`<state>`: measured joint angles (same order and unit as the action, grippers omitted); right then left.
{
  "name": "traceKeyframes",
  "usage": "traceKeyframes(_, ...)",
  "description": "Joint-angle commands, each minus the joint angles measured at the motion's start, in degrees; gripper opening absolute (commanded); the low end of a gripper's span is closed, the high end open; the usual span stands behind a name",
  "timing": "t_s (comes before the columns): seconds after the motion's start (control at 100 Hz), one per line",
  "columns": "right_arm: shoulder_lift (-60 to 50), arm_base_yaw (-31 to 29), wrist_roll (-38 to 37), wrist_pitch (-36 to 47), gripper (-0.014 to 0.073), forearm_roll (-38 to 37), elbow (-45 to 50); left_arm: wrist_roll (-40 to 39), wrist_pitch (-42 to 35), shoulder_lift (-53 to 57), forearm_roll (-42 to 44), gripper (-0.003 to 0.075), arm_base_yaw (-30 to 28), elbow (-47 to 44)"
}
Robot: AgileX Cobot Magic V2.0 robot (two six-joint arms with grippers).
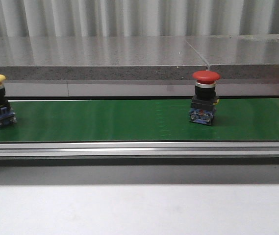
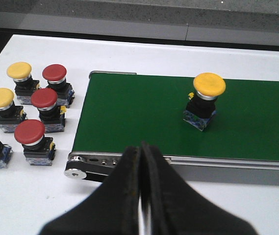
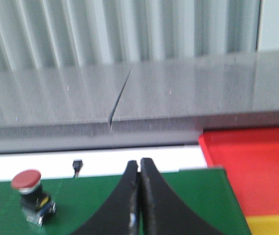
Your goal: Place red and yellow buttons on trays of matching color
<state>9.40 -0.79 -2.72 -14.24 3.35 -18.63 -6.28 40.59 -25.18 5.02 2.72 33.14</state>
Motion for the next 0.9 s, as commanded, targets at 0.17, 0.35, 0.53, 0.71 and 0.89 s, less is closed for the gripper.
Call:
traceKeyframes(0.17,19.20,-0.35,-0.08,-24.86,-0.0068,0.06,-21.21,-0.20,-4.10,-0.51,-0.45,-0.0021,0.53,1.53)
traceKeyframes(0.35,29.08,-0.16,-0.08,-28.90,-0.0068,0.70,-27.09,-0.20,-4.10,-0.51,-0.45,-0.0021,0.53,1.53)
traceKeyframes(0.53,35.14,-0.11,0.51,-28.34,-0.0053,0.90,-27.10,-0.20,-4.10,-0.51,-0.45,-0.0021,0.53,1.53)
traceKeyframes(0.71,36.78,-0.11,1.97,-29.20,0.0257,1.60,-27.10,-0.20,-4.10,-0.51,-0.45,-0.0021,0.53,1.53)
traceKeyframes(0.89,36.78,-0.11,2.04,-28.68,0.0620,1.79,-27.10,-0.20,-4.10,-0.51,-0.45,-0.0021,0.53,1.53)
